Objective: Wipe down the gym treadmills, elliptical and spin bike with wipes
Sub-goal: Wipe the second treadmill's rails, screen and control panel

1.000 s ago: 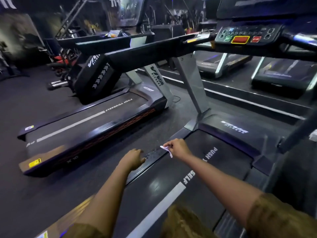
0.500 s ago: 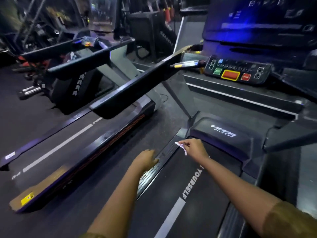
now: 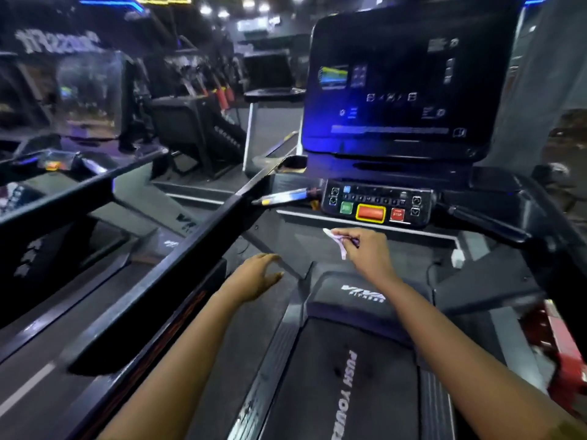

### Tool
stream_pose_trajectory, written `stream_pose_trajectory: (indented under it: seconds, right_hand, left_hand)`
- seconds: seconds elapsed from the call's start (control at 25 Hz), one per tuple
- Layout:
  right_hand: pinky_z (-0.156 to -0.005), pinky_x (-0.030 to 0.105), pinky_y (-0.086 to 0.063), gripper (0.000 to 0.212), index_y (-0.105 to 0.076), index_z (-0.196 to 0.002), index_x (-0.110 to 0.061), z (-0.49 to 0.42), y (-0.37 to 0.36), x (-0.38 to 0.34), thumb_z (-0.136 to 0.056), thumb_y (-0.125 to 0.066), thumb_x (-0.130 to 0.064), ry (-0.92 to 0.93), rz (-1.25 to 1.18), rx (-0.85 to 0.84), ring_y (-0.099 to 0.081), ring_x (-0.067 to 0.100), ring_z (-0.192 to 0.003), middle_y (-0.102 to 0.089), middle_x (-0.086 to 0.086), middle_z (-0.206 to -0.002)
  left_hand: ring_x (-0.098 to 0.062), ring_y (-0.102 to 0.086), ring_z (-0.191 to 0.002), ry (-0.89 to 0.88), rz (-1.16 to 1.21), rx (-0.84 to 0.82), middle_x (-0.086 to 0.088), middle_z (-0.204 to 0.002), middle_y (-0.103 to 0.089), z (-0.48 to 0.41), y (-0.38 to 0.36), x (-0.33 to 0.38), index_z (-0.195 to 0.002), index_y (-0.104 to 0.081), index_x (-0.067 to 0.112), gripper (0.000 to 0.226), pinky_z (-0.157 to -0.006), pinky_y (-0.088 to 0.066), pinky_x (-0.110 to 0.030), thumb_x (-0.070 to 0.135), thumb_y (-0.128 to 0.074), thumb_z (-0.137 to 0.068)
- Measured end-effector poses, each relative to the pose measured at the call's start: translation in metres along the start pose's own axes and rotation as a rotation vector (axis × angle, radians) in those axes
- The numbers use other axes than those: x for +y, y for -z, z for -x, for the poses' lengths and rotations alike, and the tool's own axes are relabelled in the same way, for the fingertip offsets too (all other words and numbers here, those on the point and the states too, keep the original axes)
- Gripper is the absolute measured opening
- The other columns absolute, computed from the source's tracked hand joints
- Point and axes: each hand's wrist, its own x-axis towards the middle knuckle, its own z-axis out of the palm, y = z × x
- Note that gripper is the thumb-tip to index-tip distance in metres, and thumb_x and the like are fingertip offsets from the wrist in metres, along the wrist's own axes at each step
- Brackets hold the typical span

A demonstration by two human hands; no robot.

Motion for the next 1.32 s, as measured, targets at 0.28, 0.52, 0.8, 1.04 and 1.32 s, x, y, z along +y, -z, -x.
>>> stream_pose_trajectory:
  seconds: [0.28, 0.52, 0.8, 1.04, 1.32]
  right_hand:
    - [-0.079, 0.012, -0.038, 0.027, -0.072, -0.103, -0.008, -0.113, 0.01, 0.034, -0.084, -0.056, 0.002, -0.046, 0.118, 0.198, -0.065, 0.018, -0.095, -0.071, 0.007, -0.103]
    - [-0.09, 0.029, -0.047, 0.025, -0.071, -0.103, -0.005, -0.235, 0.004, 0.079, -0.084, -0.057, 0.003, 0.103, 0.173, 0.265, -0.065, 0.023, -0.098, -0.071, 0.01, -0.103]
    - [-0.084, 0.008, -0.039, 0.029, -0.072, -0.104, -0.009, -0.357, -0.009, 0.114, -0.083, -0.058, 0.005, 0.262, 0.187, 0.282, -0.066, 0.017, -0.094, -0.072, 0.005, -0.102]
    - [-0.079, 0.033, -0.054, 0.03, -0.071, -0.104, -0.009, -0.432, -0.032, 0.104, -0.079, -0.058, 0.001, 0.582, 0.369, 0.268, -0.068, 0.025, -0.086, -0.072, 0.006, -0.098]
    - [-0.065, 0.043, -0.056, 0.03, -0.068, -0.106, -0.009, -0.531, -0.039, 0.067, -0.082, -0.052, -0.003, 0.795, 0.583, 0.222, -0.065, 0.029, -0.091, -0.07, 0.004, -0.102]
  left_hand:
    - [-0.026, -0.044, -0.131, -0.215, 0.11, 0.094, -0.013, -0.14, -0.049, -0.149, 0.036, 0.009, -0.137, -0.048, 0.009, 0.047, -0.105, -0.027, -0.026, 0.024, -0.059, -0.094]
    - [-0.028, -0.05, -0.123, -0.182, 0.375, 0.303, -0.014, -0.135, -0.053, -0.285, 0.038, 0.01, -0.138, -0.046, 0.007, 0.048, -0.1, -0.034, -0.029, 0.02, -0.059, -0.093]
    - [-0.024, -0.052, -0.122, -0.097, 0.769, 0.454, -0.006, -0.133, -0.053, -0.431, 0.037, -0.013, -0.137, -0.042, 0.026, 0.066, -0.102, -0.043, -0.049, 0.059, -0.056, -0.081]
    - [-0.022, -0.037, -0.136, -0.072, 1.044, 0.502, -0.011, -0.147, -0.037, -0.482, 0.068, -0.005, -0.147, -0.029, 0.012, 0.055, -0.113, -0.029, -0.029, 0.028, -0.05, -0.098]
    - [-0.01, -0.04, -0.134, -0.316, 1.172, 0.474, 0.006, -0.146, -0.042, -0.562, 0.103, -0.008, -0.143, -0.032, 0.04, 0.058, -0.116, -0.027, -0.04, 0.061, -0.044, -0.089]
